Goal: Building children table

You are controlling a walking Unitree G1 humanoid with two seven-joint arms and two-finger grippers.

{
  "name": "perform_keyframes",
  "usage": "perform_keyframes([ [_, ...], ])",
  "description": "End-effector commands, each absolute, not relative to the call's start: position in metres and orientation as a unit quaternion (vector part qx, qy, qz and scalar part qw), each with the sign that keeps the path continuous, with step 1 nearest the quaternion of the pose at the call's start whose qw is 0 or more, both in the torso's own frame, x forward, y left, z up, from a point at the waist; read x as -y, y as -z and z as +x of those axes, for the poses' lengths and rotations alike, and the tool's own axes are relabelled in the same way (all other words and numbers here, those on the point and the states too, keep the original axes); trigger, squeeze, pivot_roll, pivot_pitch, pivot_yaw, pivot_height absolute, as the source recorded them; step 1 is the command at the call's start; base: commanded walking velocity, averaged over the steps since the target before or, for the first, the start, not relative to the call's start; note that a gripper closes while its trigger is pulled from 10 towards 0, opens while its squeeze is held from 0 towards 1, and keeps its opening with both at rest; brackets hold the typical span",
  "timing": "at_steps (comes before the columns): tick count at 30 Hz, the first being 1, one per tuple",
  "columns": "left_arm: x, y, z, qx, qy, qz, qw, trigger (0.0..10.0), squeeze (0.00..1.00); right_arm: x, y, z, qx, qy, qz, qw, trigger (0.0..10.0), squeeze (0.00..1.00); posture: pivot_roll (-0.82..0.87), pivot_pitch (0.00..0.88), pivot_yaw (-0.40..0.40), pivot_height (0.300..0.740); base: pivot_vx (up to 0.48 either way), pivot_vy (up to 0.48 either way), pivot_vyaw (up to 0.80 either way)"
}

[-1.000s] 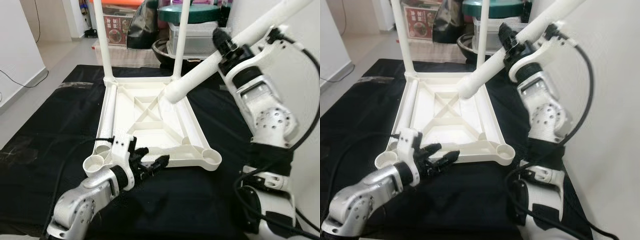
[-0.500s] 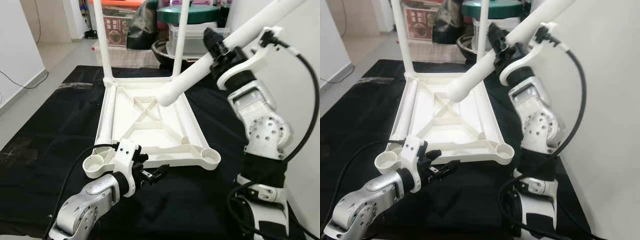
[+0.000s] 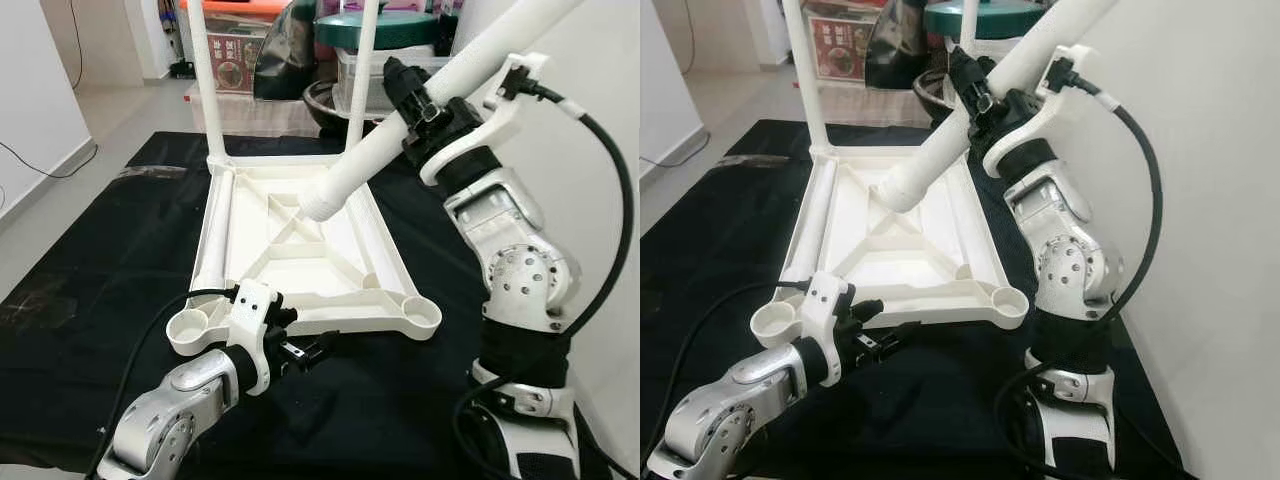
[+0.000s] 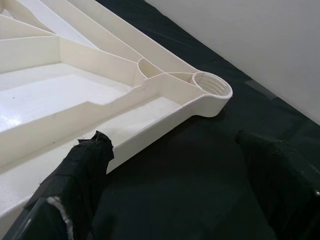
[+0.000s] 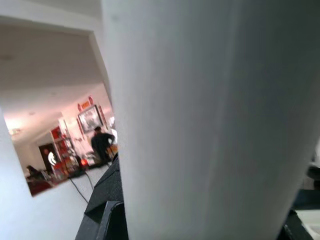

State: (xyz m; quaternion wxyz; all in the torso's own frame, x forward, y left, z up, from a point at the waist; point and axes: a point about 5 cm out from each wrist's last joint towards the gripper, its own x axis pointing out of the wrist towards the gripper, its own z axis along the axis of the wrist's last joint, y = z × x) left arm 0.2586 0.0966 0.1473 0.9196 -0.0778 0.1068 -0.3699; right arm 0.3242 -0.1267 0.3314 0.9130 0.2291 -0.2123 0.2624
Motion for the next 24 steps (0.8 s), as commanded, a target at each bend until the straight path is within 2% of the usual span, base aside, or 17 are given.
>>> perform_keyframes([
  [1, -0.097, -0.144, 0.257, -0.113, 0.372, -0.068, 0.919, 10.0, 0.0, 0.128, -0.336, 0.321, 0.228, -0.264, 0.222, 0.91, 0.0, 0.0, 0.06, 0.0, -0.056, 0.74, 0.0, 0.0, 0.0],
  [3, -0.098, -0.143, 0.257, -0.113, 0.373, -0.067, 0.919, 10.0, 0.0, 0.128, -0.335, 0.321, 0.228, -0.261, 0.216, 0.913, 0.0, 0.0, 0.06, 0.0, -0.056, 0.74, 0.0, 0.0, 0.0],
  [4, -0.098, -0.142, 0.256, -0.115, 0.373, -0.065, 0.918, 10.0, 0.0, 0.129, -0.33, 0.325, 0.211, -0.241, 0.191, 0.928, 0.0, 0.0, 0.06, 0.0, -0.053, 0.74, 0.0, 0.0, 0.0],
  [5, -0.098, -0.142, 0.256, -0.115, 0.373, -0.065, 0.918, 10.0, 0.0, 0.129, -0.33, 0.325, 0.211, -0.241, 0.191, 0.928, 0.0, 0.0, 0.06, 0.0, -0.053, 0.74, 0.0, 0.0, 0.0],
  [8, -0.097, -0.141, 0.255, -0.118, 0.378, -0.058, 0.916, 10.0, 0.0, 0.13, -0.318, 0.334, 0.174, -0.185, 0.106, 0.961, 0.0, 0.0, 0.06, 0.0, -0.052, 0.74, 0.0, 0.0, 0.0],
  [21, -0.096, -0.14, 0.255, -0.118, 0.381, -0.053, 0.916, 10.0, 0.0, 0.14, -0.307, 0.341, 0.159, -0.137, 0.041, 0.977, 0.0, 0.0, 0.06, 0.0, -0.055, 0.74, 0.0, 0.0, 0.0],
  [24, -0.096, -0.139, 0.255, -0.118, 0.382, -0.049, 0.915, 10.0, 0.0, 0.143, -0.303, 0.344, 0.16, -0.113, -0.006, 0.981, 0.0, 0.0, 0.06, 0.0, -0.059, 0.74, 0.0, 0.0, 0.0],
])
